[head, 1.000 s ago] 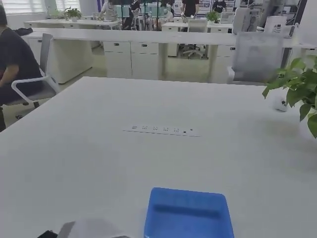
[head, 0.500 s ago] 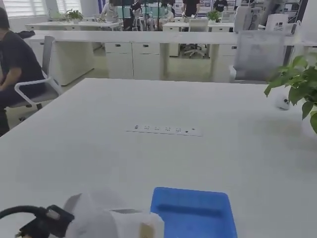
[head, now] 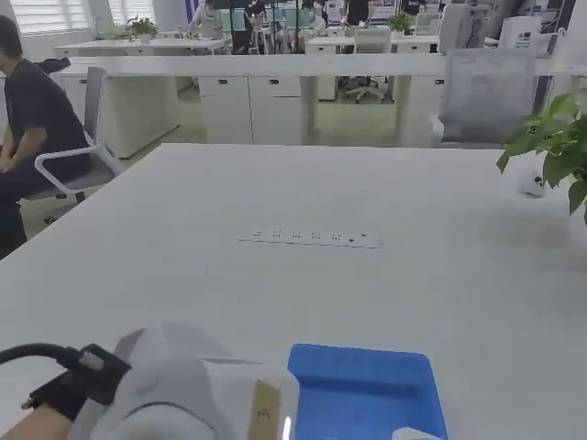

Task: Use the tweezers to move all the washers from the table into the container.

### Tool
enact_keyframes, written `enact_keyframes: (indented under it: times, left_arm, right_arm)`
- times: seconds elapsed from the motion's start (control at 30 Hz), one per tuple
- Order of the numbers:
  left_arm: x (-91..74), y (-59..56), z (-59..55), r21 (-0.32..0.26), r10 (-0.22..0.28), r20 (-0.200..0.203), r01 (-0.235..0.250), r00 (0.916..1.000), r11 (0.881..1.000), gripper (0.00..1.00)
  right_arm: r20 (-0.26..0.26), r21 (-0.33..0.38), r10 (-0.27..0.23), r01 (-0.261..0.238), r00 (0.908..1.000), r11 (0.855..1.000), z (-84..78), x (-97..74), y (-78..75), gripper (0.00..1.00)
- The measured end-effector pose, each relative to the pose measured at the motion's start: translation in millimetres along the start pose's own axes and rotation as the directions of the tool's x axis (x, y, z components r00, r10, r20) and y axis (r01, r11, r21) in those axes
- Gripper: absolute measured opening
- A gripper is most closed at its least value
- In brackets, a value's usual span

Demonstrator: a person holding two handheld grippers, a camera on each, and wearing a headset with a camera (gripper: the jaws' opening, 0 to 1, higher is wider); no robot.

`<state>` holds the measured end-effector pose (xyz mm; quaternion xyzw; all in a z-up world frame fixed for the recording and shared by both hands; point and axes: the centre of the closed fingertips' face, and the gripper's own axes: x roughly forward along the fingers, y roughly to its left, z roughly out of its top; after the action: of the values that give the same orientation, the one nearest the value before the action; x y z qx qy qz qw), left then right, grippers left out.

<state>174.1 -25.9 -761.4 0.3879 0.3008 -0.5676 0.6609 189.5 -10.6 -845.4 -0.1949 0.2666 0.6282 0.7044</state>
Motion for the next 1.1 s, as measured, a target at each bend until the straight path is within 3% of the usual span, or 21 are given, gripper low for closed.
enact_keyframes:
  times: [0.27, 0.5, 0.8, 0.93, 1.1]
  left_arm:
    - [2.6, 4.4, -3.1, -0.001, -0.036, -0.014, 0.036, 0.9993, 0.999, 0.00]
    - [3.7, 11.4, -3.0, -0.036, -0.087, -0.025, 0.087, 0.9959, 0.996, 0.00]
    - [3.5, 6.8, -2.5, -0.041, -0.144, -0.041, 0.143, 0.9887, 0.989, 0.00]
    - [3.5, 7.1, -2.2, -0.037, -0.148, -0.045, 0.146, 0.9880, 0.989, 0.00]
    - [4.9, 7.5, -0.6, -0.044, -0.152, -0.036, 0.151, 0.9877, 0.988, 0.00]
  right_arm:
    - [-0.013, 0.023, 0.012, -0.011, 0.9998, 1.000, -5.7, 3.4, -0.1, 0.08]
    - [-0.018, 0.041, 0.017, -0.016, 0.9997, 0.999, -7.9, 3.3, -0.2, 0.09]
    - [-0.013, 0.038, 0.022, -0.022, 0.9997, 0.999, -6.6, 2.2, 2.5, 0.08]
    - [0.016, 0.028, 0.020, -0.020, 0.9997, 0.999, 0.3, 0.5, 3.0, 0.09]
    - [0.100, -0.011, 0.038, -0.037, 0.9943, 0.999, 20.0, -2.6, 9.0, 0.11]
